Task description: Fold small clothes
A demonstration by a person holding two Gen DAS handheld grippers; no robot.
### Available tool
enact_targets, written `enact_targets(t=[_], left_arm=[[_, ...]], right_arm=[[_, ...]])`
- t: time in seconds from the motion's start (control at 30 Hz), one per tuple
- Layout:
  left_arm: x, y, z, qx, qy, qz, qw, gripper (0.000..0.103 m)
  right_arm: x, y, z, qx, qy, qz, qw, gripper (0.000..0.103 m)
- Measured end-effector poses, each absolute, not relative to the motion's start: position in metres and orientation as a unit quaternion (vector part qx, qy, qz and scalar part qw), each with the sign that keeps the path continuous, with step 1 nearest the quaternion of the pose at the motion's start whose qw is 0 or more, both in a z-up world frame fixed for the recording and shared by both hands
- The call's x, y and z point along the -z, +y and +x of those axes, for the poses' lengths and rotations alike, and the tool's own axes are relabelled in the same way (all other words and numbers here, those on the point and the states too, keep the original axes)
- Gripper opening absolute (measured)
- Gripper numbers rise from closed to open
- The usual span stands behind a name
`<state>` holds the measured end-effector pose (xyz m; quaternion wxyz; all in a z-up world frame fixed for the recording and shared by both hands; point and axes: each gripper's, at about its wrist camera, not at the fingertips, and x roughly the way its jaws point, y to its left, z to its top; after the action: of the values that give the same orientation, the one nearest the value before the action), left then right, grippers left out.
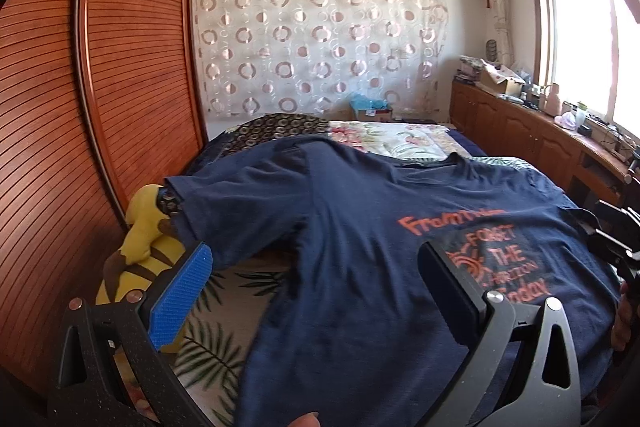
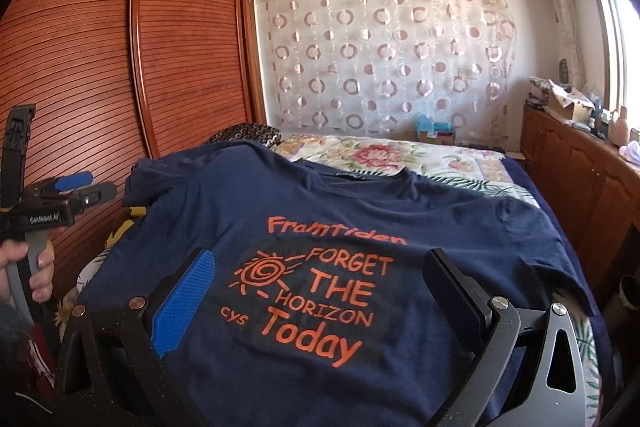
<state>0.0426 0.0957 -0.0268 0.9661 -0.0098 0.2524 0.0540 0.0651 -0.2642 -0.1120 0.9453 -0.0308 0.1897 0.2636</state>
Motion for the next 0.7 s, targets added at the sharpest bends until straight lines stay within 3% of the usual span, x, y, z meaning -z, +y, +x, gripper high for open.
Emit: enact_targets(t=[0.17, 0.27, 0.43, 0.7], left_arm=[[0.029, 0.127, 0.052, -0.061, 0.263, -0.019, 0.963, 0.103], [0.027, 0.147, 0.059, -0.057, 0.269, -0.026, 0.961, 0.094], [0.028, 0.18, 0.084, -0.054, 0.3, -0.048, 0.951, 0.061], [0.036, 0.213, 0.13, -0.068, 0.324, -0.058, 0.942, 0.048]], right_arm=[[0.118, -0.254, 0.08, -0.277, 0.206, -0.042, 0.938, 0.103], [0.118, -0.249, 0.09, -0.283, 0.214, -0.044, 0.934, 0.103], [0.122, -0.247, 0.104, -0.293, 0.23, -0.045, 0.927, 0.103], [0.122, -0.232, 0.119, -0.306, 0.244, -0.069, 0.918, 0.103]])
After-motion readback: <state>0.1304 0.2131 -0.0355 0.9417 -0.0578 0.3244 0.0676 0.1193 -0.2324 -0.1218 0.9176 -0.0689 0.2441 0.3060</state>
